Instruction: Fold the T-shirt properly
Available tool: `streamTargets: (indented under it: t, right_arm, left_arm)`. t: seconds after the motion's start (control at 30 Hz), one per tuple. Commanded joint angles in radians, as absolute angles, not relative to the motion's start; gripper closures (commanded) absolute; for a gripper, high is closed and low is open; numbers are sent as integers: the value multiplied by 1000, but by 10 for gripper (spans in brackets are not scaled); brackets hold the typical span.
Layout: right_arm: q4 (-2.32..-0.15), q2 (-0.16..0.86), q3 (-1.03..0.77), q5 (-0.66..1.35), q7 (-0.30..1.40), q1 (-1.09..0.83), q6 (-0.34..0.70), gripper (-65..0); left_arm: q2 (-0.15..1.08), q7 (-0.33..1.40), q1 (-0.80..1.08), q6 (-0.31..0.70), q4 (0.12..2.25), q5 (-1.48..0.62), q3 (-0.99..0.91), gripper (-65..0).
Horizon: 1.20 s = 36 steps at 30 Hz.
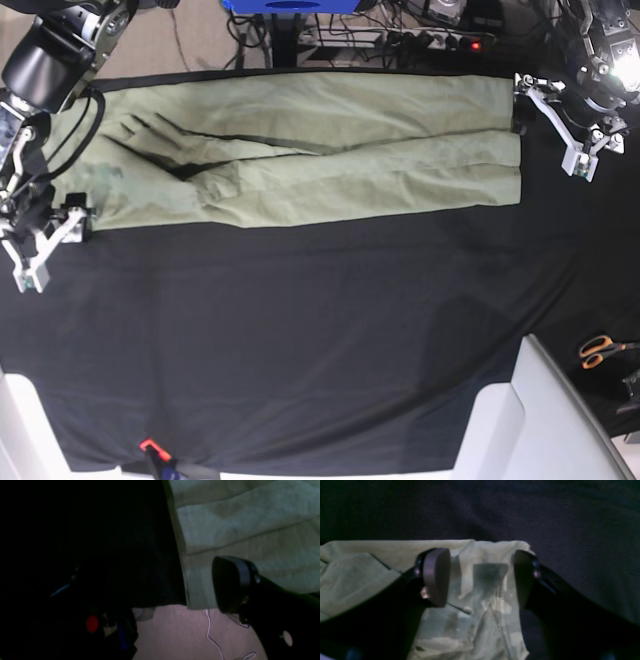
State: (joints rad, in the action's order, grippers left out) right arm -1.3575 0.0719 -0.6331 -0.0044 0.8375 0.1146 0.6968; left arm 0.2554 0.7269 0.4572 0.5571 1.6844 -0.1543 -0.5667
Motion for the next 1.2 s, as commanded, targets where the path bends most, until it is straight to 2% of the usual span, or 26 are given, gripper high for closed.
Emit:
streamTargets:
  t: [0.0,0.1,0.13,0.2,0.33,0.7,0.87,1.0,1.17]
  right_arm:
    - [-1389,87,-633,8,822,116,698,-260]
    - [-1394,74,-604,8,855,107,698,-30]
    - [-1391,71,-596,8,860,107,698,0]
    - [-1365,67,-591,5,852,108,698,-24]
    - [-1236,79,-596,4,797,139,698,-21]
    - [-986,206,-598,5,573,188,697,-21]
    - [-900,239,-598,4,489,206,550,-21]
    - [-900,239,-596,4,455,206,387,-21]
    - [-1004,222,-591,8,446,177,363,-21]
  left_arm:
    - [271,717,458,555,1698,-157,-573,-640]
    - [271,717,456,555,1698,-156,-573,-640]
    - [271,717,456,555,1698,-156,-573,-640]
    - [271,717,456,555,1698,-156,-573,-640]
    - [271,717,456,555,1696,-153,-573,-640]
    - [271,717,455,555,1639,-156,-573,-640]
    - [271,717,453,555,1639,-156,-575,-640]
    - [271,716,452,555,1641,-156,-575,-640]
    - [269,716,429,555,1641,-156,-575,-638]
